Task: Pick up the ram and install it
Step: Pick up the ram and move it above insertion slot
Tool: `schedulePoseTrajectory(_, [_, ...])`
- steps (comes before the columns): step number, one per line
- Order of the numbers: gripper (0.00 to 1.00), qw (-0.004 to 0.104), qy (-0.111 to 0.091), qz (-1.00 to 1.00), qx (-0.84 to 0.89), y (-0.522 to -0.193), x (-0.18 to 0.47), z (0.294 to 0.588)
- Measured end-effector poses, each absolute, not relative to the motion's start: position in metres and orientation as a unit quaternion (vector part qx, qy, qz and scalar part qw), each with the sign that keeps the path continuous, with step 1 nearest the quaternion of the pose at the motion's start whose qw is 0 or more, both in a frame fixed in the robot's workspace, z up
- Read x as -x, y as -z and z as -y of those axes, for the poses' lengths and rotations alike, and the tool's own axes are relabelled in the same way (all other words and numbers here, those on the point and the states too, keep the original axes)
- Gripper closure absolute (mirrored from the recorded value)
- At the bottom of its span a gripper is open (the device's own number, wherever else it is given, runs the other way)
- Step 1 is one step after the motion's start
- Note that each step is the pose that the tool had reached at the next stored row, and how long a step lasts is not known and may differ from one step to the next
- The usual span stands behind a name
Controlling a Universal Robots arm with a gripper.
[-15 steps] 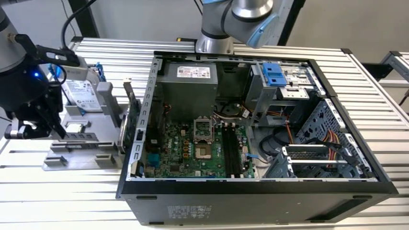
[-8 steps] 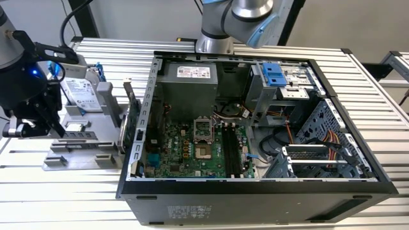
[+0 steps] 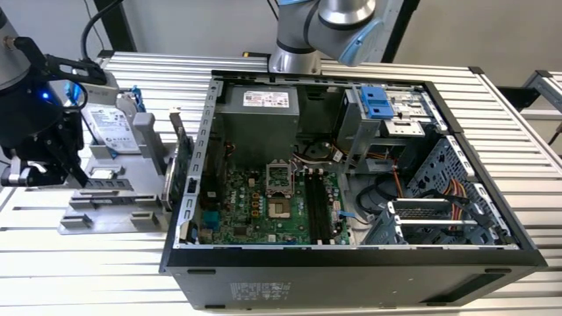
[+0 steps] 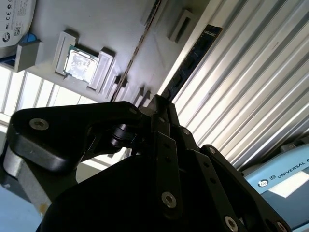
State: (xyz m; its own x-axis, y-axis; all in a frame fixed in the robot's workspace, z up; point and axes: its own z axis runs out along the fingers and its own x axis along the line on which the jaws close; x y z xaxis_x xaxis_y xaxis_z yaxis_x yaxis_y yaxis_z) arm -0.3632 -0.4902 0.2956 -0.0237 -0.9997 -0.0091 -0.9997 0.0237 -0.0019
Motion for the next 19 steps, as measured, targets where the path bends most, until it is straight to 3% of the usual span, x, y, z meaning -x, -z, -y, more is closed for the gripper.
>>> schedulePoseTrajectory(19, [1.0,0.004,-0.003,-0.715,0.699,-0.307,0.363,0.49])
